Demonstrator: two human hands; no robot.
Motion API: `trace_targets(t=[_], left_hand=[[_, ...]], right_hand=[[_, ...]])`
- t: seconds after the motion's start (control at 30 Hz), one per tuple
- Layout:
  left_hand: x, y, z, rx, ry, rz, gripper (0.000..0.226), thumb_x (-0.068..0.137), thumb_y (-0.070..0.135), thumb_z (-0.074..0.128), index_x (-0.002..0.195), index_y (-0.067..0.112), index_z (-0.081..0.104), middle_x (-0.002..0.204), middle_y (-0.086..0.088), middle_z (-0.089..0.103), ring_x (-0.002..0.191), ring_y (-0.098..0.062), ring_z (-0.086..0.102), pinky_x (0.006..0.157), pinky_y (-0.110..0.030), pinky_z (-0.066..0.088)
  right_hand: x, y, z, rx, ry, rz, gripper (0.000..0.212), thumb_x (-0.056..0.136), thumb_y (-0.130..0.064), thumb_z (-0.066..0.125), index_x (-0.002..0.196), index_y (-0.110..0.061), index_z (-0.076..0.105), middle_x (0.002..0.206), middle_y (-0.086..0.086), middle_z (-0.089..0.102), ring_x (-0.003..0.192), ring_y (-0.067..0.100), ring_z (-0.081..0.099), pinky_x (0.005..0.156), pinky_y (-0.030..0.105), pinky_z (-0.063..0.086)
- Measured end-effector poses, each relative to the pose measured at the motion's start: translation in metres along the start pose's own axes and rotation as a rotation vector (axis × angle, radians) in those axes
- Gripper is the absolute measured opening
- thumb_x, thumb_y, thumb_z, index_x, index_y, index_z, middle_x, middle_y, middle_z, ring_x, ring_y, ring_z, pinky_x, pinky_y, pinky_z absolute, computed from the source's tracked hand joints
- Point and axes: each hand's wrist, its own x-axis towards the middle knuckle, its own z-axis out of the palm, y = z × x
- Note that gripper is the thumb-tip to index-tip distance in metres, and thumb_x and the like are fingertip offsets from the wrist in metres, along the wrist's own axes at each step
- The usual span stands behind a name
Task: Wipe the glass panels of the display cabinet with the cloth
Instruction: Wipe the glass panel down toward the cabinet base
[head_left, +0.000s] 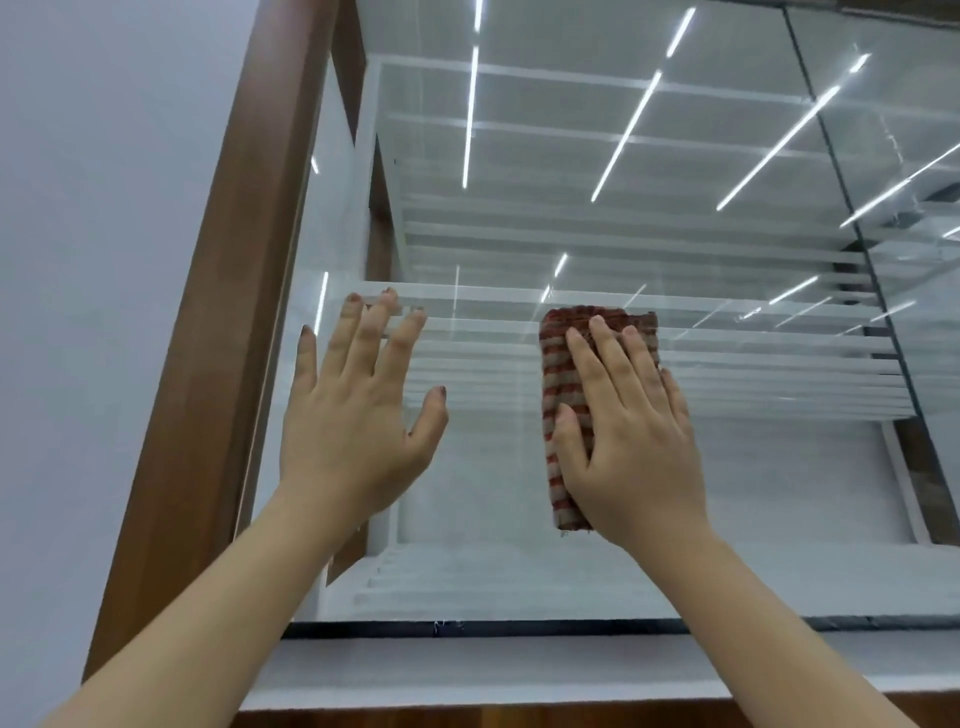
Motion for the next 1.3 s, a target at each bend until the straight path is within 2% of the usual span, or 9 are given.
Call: trace_targets(t=[0.17,0.3,0.47,0.67,0.9,1.13,1.3], left_hand=[[-0.001,0.001,0.0,0.023,0.007,-0.001,0.066,0.085,0.054,0.023,0.147,0.03,0.016,0.157,0.004,0.008,0.144,-0.014,-0.003,0.114,-0.042,-0.006],[-0.002,-0.001,0.001,0.031,0.012,0.0,0.065,0.086,0.054,0.024,0.147,0.03,0.017,0.156,0.004,0.01,0.144,-0.015,0.0,0.115,-0.043,-0.004],[-0.002,-0.002,0.001,0.023,0.005,0.008,0.067,0.085,0.055,0.02,0.147,0.031,0.015,0.157,0.006,0.007,0.143,-0.012,-0.004,0.114,-0.039,-0.008],[-0.002,-0.002,0.0,0.019,0.005,0.011,0.067,0.084,0.055,0.02,0.147,0.031,0.016,0.157,0.006,0.007,0.144,-0.013,-0.003,0.114,-0.039,-0.008],[-0.002,-0.002,0.001,0.036,-0.003,0.011,0.067,0.085,0.055,0.022,0.147,0.031,0.015,0.157,0.006,0.007,0.144,-0.013,-0.003,0.113,-0.04,-0.006],[-0.002,-0.002,-0.002,0.037,-0.024,0.013,0.068,0.084,0.056,0.021,0.147,0.031,0.015,0.157,0.006,0.006,0.143,-0.01,-0.004,0.113,-0.04,-0.005],[0.001,-0.002,0.0,0.053,-0.035,-0.036,0.068,0.082,0.055,0.025,0.145,0.031,0.019,0.156,0.002,0.013,0.143,-0.016,0.005,0.113,-0.05,0.001]], right_hand=[[-0.019,-0.012,0.005,-0.009,0.04,0.012,0.058,0.089,-0.04,0.027,0.143,-0.018,0.031,0.151,0.002,0.028,0.14,0.021,0.019,0.112,0.04,0.012],[0.007,-0.025,0.01,0.015,0.013,-0.018,0.061,0.086,-0.041,0.027,0.143,-0.019,0.032,0.15,0.002,0.03,0.14,0.021,0.02,0.113,0.043,0.014],[0.035,-0.003,0.006,0.001,0.028,0.022,0.063,0.085,-0.044,0.022,0.144,-0.022,0.03,0.152,-0.001,0.027,0.141,0.018,0.016,0.113,0.039,0.01],[-0.001,0.011,0.0,-0.001,0.088,0.116,0.06,0.087,-0.041,0.027,0.142,-0.018,0.034,0.15,0.001,0.031,0.14,0.02,0.021,0.111,0.04,0.013],[-0.003,-0.012,0.007,0.021,0.057,-0.021,0.058,0.086,-0.04,0.032,0.139,-0.02,0.039,0.146,0.001,0.037,0.137,0.021,0.028,0.109,0.042,0.018],[0.013,0.051,-0.012,-0.002,0.048,0.063,0.061,0.086,-0.042,0.026,0.142,-0.021,0.033,0.15,0.0,0.03,0.14,0.019,0.021,0.111,0.039,0.013],[-0.023,0.09,-0.025,-0.018,0.047,0.078,0.059,0.088,-0.04,0.028,0.143,-0.02,0.032,0.15,0.001,0.031,0.139,0.019,0.021,0.111,0.038,0.011]])
